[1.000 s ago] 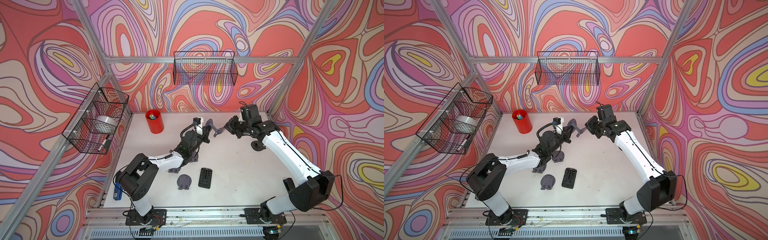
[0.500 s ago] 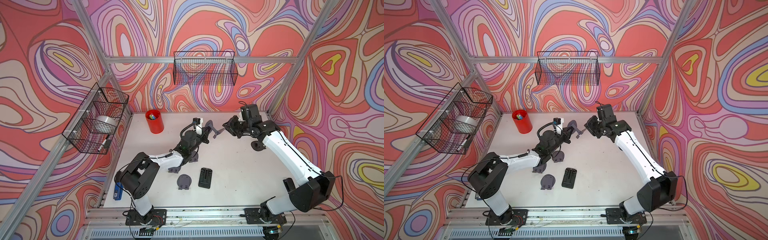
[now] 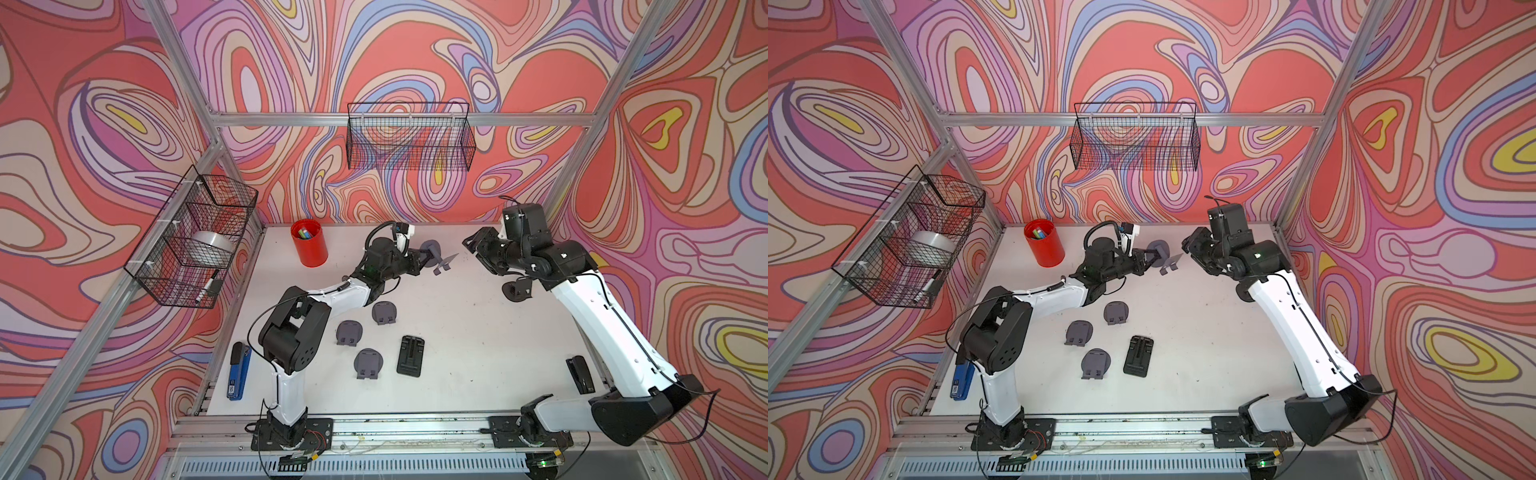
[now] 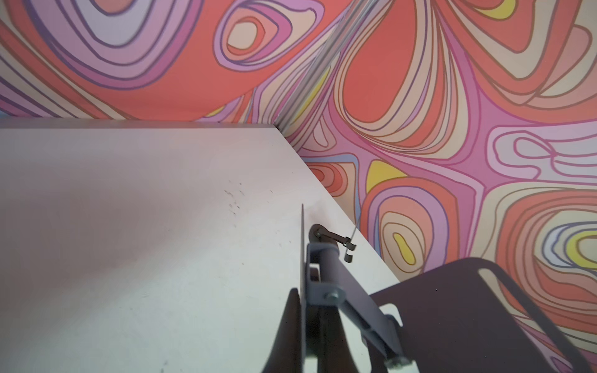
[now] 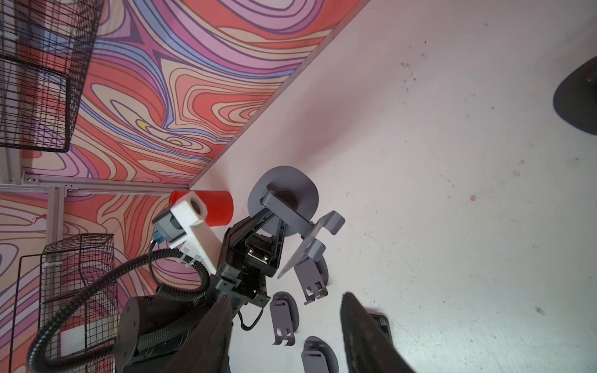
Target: Open the phone stand
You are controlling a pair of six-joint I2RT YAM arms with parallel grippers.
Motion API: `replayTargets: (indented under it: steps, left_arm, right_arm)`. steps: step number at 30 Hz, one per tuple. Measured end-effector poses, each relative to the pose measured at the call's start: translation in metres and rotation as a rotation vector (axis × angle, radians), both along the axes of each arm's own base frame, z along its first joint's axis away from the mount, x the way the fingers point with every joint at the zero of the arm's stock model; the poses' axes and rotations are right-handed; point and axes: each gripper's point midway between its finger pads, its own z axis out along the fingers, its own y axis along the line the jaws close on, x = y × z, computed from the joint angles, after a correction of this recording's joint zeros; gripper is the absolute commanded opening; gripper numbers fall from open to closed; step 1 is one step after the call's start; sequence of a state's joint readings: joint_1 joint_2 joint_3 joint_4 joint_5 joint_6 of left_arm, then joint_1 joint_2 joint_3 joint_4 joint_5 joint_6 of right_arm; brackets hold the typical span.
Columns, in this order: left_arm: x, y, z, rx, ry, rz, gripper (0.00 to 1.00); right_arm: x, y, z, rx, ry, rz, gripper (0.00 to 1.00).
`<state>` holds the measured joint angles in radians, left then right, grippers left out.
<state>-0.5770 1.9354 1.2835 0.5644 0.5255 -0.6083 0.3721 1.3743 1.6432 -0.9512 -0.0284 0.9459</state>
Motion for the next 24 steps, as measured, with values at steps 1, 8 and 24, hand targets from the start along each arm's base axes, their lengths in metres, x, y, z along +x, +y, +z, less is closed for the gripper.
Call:
replayTargets:
  steps: [1,8,24]
  left_arm:
    - [0.000,-0.004,0.000,-0.006,0.024,-0.017,0.00]
    - [-0.007,-0.027,-0.040,0.023,0.250,-0.075,0.00]
    - [-0.008,-0.094,-0.135,0.042,0.503,-0.126,0.00]
  right_arm:
    - [0.000,-0.002,0.003,-0.012,-0.008,-0.001,0.57]
    - [0.001,-0.019,-0.001,-0.101,-0.011,-0.006,0.57]
    - [-0.007,-0.057,0.010,-0.179,-0.062,-0.030,0.59]
